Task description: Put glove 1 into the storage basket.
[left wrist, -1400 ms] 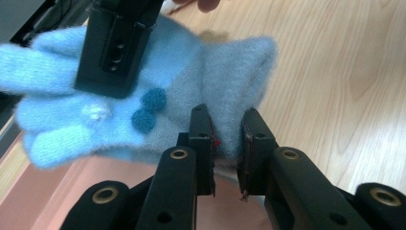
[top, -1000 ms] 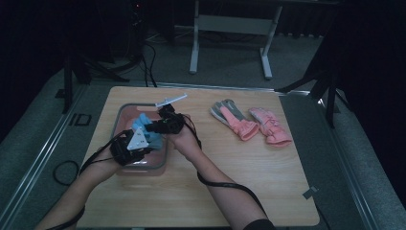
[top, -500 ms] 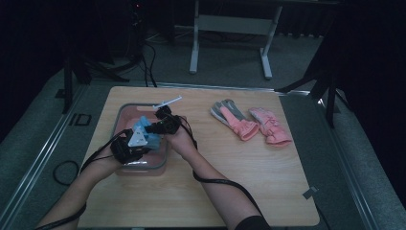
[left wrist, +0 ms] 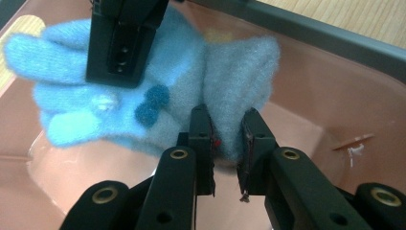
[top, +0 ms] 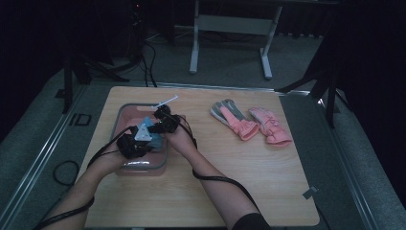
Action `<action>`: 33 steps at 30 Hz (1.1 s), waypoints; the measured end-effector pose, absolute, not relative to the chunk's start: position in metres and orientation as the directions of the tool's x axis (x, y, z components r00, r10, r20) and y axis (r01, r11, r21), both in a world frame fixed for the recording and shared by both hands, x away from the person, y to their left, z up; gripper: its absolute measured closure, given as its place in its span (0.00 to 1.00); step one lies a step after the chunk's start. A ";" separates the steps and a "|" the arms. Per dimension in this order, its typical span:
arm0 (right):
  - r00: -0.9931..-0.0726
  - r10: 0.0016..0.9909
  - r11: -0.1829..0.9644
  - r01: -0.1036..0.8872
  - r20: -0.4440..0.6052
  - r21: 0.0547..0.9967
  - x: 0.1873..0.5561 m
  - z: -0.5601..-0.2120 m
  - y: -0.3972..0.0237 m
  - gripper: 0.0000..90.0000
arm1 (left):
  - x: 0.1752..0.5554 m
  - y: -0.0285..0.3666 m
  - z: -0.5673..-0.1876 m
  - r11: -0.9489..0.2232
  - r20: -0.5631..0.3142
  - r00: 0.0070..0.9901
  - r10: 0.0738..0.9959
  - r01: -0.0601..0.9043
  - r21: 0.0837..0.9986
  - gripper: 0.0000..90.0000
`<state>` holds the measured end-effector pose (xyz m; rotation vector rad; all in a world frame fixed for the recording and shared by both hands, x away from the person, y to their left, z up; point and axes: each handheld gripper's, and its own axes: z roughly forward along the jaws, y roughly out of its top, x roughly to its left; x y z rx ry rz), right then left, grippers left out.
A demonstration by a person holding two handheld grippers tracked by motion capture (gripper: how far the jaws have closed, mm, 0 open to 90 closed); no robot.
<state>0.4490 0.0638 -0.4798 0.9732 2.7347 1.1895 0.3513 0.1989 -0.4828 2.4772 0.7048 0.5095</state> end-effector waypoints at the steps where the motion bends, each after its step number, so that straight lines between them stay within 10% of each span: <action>1: -0.805 0.550 0.525 0.540 0.222 0.658 0.449 -0.481 0.064 0.86 | 0.352 0.198 -0.483 -0.737 0.209 0.797 0.567 0.377 0.560 0.88; 7: -0.802 0.547 0.535 0.556 0.240 0.636 0.452 -0.484 0.064 0.82 | 0.355 0.193 -0.487 -0.742 0.201 0.805 0.559 0.376 0.555 0.88; 19: -0.788 0.549 0.460 0.564 0.279 0.686 0.458 -0.477 0.048 0.41 | 0.376 0.193 -0.510 -0.780 0.139 0.835 0.533 0.421 0.462 0.82; 28: -0.796 0.513 0.410 0.557 0.322 0.722 0.454 -0.465 0.025 0.27 | 0.378 0.205 -0.496 -0.649 0.075 0.751 0.656 0.511 0.564 0.26; 33: -0.810 0.492 0.408 0.538 0.319 0.738 0.449 -0.459 0.010 0.22 | 0.372 0.213 -0.482 -0.592 0.059 0.724 0.687 0.511 0.624 0.17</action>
